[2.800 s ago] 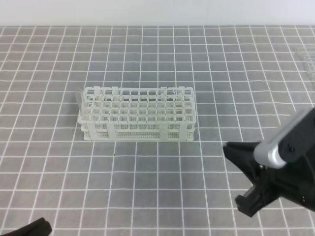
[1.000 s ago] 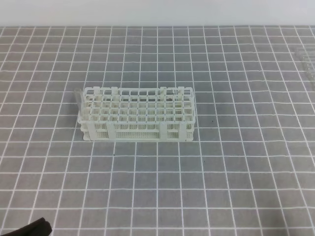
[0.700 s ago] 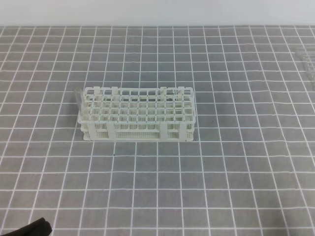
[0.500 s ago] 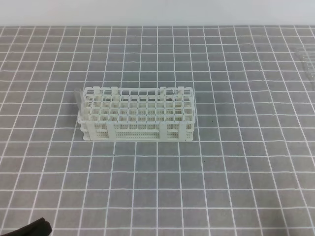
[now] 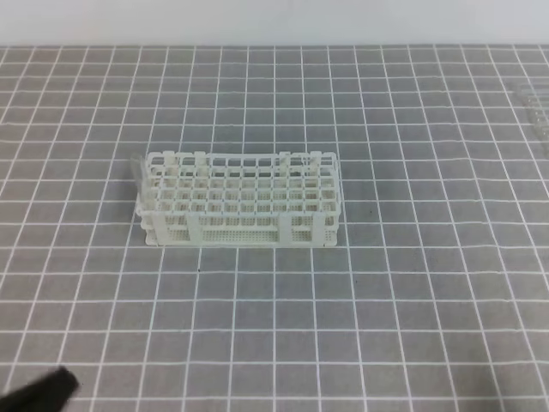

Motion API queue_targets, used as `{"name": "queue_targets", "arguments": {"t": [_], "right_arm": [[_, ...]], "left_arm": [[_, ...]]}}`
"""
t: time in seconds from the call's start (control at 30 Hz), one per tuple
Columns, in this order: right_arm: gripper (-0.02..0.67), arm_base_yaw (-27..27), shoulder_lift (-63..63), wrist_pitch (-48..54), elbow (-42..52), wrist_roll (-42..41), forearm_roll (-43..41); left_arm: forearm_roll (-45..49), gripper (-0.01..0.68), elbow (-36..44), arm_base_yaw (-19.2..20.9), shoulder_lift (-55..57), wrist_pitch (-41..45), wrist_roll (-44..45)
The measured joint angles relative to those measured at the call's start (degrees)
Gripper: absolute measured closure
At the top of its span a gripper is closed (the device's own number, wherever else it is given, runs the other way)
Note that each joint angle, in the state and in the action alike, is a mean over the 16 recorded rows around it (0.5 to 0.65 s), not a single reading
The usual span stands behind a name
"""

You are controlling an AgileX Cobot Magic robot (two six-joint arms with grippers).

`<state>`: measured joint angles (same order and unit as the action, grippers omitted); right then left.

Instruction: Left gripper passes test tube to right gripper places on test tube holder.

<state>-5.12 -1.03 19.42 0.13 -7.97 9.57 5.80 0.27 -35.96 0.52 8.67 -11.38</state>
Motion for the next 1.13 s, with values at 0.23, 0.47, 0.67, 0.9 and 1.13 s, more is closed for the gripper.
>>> {"name": "queue_targets", "arguments": {"t": [0.23,0.47,0.67,0.9,1.13], "right_arm": [[0.662,0.00,0.05,0.01,0.00,0.00,0.43],[0.662,0.00,0.07,0.07,0.00,0.00,1.16],[0.662,0.00,0.07,0.11,0.00,0.00,1.68],[0.662,0.00,0.07,0.12,0.00,0.00,1.77],[0.662,0.00,0.07,0.12,0.00,0.00,1.77]], "left_arm": [[3.02,0.675,0.00,13.46,-0.62,-2.49,-1.05],[4.05,0.675,-0.05,25.81,-0.79,0.76,-2.46],[4.50,0.674,0.00,29.27,-0.93,6.34,-2.99],[5.13,0.675,0.05,29.50,-0.93,10.59,-2.69],[5.20,0.675,0.07,29.50,-0.90,10.67,-2.66]]}}
